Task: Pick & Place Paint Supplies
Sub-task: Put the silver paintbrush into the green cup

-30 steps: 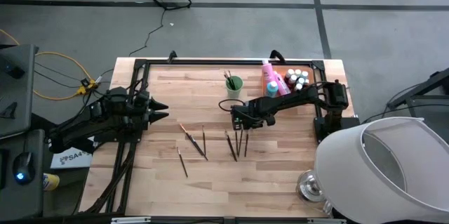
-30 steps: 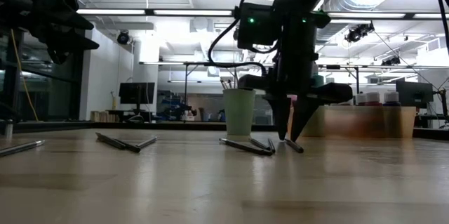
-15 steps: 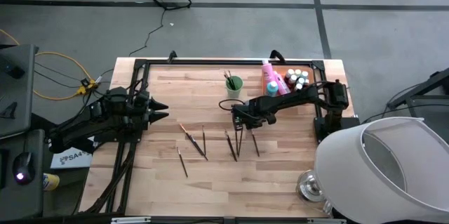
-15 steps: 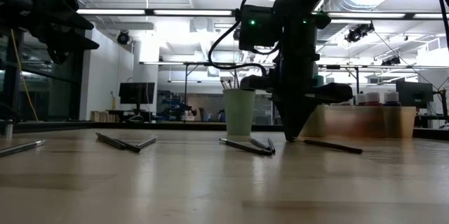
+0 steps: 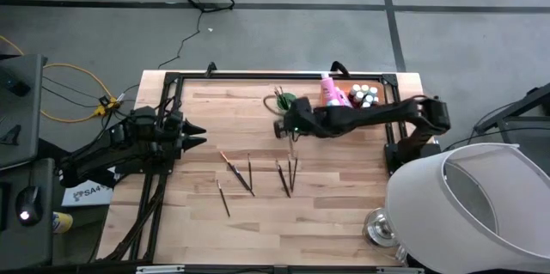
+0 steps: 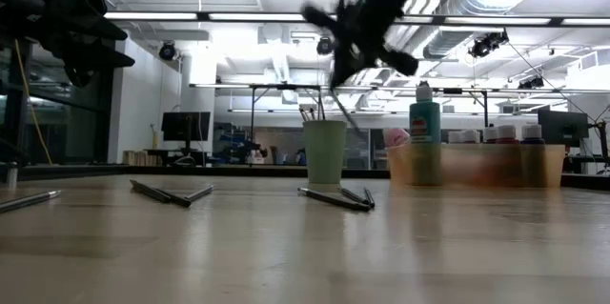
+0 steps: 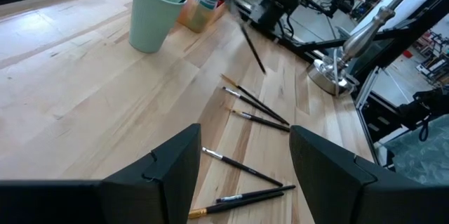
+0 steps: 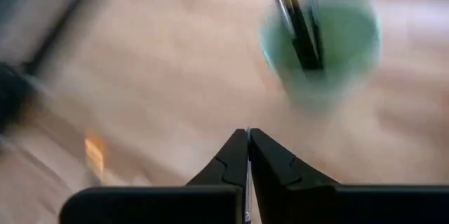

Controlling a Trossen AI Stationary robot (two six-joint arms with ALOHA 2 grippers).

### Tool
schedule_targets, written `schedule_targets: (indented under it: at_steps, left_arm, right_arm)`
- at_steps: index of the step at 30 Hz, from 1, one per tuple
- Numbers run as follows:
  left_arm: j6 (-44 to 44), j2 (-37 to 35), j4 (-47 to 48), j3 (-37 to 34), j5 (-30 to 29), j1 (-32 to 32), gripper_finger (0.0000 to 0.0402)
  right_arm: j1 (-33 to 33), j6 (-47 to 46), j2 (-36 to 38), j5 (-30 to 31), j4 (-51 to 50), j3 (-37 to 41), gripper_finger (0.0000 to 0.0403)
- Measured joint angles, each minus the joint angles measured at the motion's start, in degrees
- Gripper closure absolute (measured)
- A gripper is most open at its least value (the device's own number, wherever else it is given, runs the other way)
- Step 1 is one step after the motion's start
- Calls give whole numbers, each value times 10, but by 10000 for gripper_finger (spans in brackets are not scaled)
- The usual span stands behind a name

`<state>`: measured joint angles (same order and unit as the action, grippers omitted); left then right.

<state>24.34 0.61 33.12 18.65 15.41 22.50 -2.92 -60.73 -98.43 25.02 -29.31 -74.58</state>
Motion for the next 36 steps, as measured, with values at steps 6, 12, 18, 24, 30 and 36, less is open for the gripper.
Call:
schedule_targets:
  at_steps: [6,12,18,24,30,36]
  left_arm:
    - [0,0,1,0,-1,0,187]
    - [0,0,0,0,0,0,187]
    - [0,0,0,0,0,0,187]
    - [0,0,0,0,0,0,187]
    - [0,0,0,0,0,0,187]
    - [0,0,0,0,0,0,187]
  right_arm:
    - [0,137,24,161,148,-1,399]
    - [-6,264,25,256,256,-1,399]
    - [-16,301,25,306,289,-1,399]
    - [-43,308,25,320,305,4,399]
    - [-72,285,19,309,300,25,399]
    - [-91,251,1,270,302,42,399]
